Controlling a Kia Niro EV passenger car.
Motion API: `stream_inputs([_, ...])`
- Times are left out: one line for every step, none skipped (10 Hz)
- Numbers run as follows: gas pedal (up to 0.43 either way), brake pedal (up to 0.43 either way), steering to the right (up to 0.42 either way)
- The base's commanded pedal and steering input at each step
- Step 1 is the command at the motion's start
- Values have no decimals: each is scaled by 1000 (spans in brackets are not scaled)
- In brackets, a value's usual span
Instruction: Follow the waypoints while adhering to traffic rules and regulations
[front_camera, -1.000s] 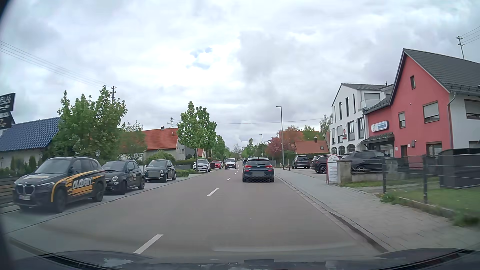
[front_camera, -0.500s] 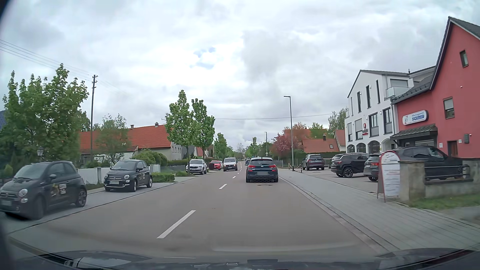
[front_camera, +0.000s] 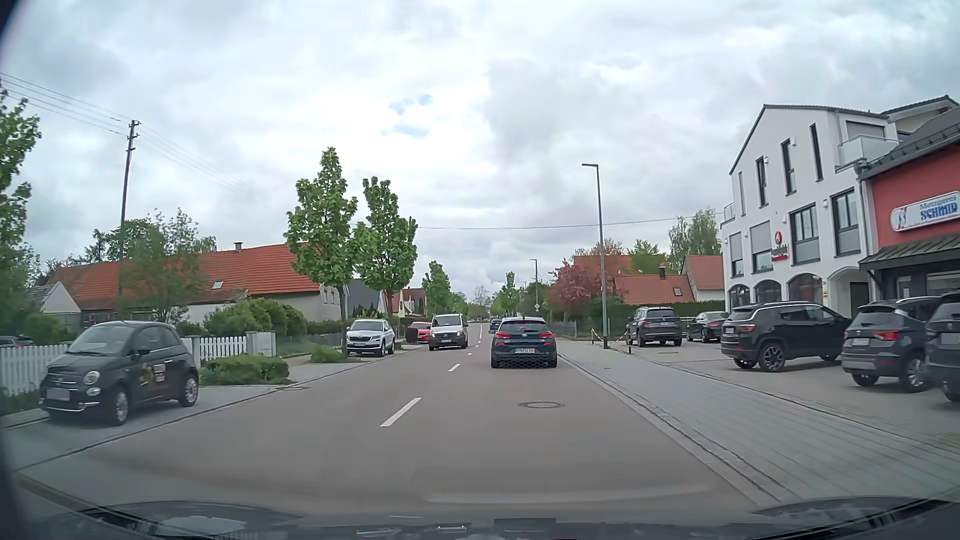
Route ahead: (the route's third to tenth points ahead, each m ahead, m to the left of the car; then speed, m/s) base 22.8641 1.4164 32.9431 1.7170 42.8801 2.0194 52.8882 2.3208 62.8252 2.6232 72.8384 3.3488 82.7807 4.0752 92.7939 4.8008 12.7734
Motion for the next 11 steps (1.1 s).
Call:
stream_inputs([157,12,0])
stream_inputs([157,12,1])
stream_inputs([110,12,1])
stream_inputs([98,12,0])
stream_inputs([98,6,-1])
stream_inputs([98,12,-3])
stream_inputs([98,12,-7])
stream_inputs([98,6,-8])
stream_inputs([98,12,-8])
stream_inputs([98,12,-8])
stream_inputs([110,12,-9])
